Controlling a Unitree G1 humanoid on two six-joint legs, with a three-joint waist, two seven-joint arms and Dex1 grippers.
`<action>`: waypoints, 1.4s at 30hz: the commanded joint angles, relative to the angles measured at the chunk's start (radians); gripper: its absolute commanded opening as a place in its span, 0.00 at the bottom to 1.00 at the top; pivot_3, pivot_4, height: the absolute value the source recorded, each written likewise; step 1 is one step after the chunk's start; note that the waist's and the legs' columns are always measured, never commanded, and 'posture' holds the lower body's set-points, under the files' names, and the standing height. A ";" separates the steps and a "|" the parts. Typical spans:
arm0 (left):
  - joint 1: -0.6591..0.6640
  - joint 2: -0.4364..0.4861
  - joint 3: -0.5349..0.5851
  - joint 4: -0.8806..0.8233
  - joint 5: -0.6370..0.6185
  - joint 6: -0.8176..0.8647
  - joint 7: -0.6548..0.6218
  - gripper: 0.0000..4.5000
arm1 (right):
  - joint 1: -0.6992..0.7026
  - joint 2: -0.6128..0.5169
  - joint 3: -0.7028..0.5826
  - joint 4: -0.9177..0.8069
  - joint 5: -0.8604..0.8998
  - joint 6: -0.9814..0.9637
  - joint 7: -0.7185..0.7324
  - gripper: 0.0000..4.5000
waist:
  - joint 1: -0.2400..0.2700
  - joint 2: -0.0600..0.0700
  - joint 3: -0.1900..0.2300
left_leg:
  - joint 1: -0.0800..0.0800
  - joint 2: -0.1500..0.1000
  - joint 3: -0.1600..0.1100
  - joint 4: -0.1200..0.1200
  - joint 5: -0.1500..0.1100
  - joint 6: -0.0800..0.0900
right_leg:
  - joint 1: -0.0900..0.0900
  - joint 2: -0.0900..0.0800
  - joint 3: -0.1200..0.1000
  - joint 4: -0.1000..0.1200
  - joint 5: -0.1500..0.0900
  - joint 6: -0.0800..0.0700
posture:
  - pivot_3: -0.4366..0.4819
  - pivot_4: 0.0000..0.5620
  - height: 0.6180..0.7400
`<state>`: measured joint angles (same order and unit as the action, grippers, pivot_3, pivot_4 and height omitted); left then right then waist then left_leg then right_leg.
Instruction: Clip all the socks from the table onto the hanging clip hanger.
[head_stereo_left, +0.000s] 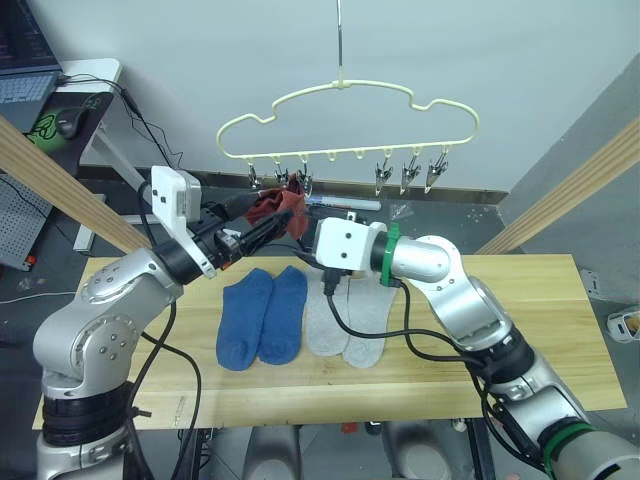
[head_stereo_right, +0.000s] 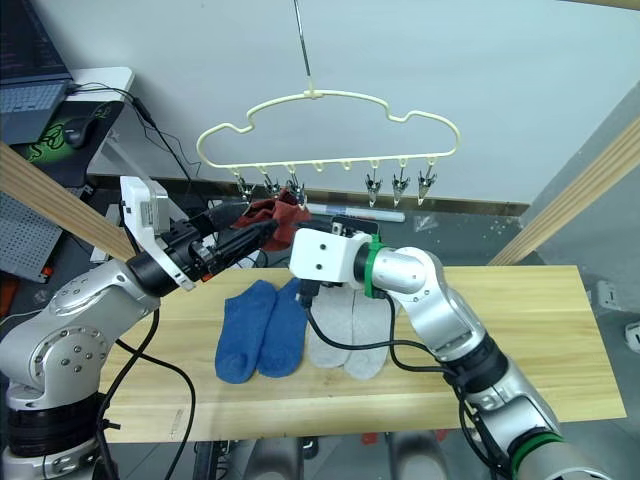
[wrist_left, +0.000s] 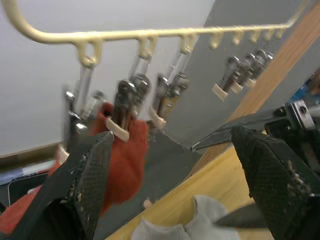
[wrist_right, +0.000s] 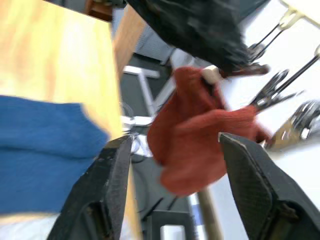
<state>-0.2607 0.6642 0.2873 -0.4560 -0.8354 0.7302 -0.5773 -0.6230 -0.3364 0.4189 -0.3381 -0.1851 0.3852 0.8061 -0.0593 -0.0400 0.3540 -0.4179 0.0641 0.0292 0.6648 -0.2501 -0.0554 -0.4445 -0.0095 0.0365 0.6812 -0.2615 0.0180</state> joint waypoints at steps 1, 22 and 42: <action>0.069 0.058 0.037 -0.055 0.047 -0.064 -0.077 0.89 | 0.056 -0.055 -0.073 -0.155 0.093 0.119 0.063 0.65 | 0.000 0.000 0.000 | 0.000 0.000 0.000 0.000 0.000 0.000 | 0.000 0.000 0.000 0.000 0.000 0.000 | 0.35 0.57 0.96; 0.415 -0.079 0.093 -0.168 0.324 -0.331 0.069 0.89 | 0.439 -0.350 -0.633 -0.367 0.567 0.293 0.119 0.65 | 0.002 -0.003 -0.026 | 0.001 -0.002 0.001 0.000 -0.001 0.002 | 0.001 0.005 0.000 0.000 0.000 0.000 | 0.39 0.42 0.96; 0.335 -0.234 -0.101 -0.212 0.385 -0.334 0.193 0.57 | 0.397 -0.390 -0.601 -0.357 0.690 0.302 0.029 0.66 | 0.002 -0.007 -0.059 | 0.002 -0.002 0.002 0.002 0.001 0.004 | 0.004 0.007 0.001 0.000 0.001 0.000 | 0.36 0.47 0.96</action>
<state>0.0749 0.4383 0.1997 -0.6314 -0.4567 0.4101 -0.3954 -0.2265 -0.7106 -0.1721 -0.6520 0.4843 0.6890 0.8436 -0.0570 -0.0468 0.2947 -0.4153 0.0623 0.0316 0.6666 -0.2490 -0.0511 -0.4407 -0.0024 0.0380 0.6813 -0.2605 0.0177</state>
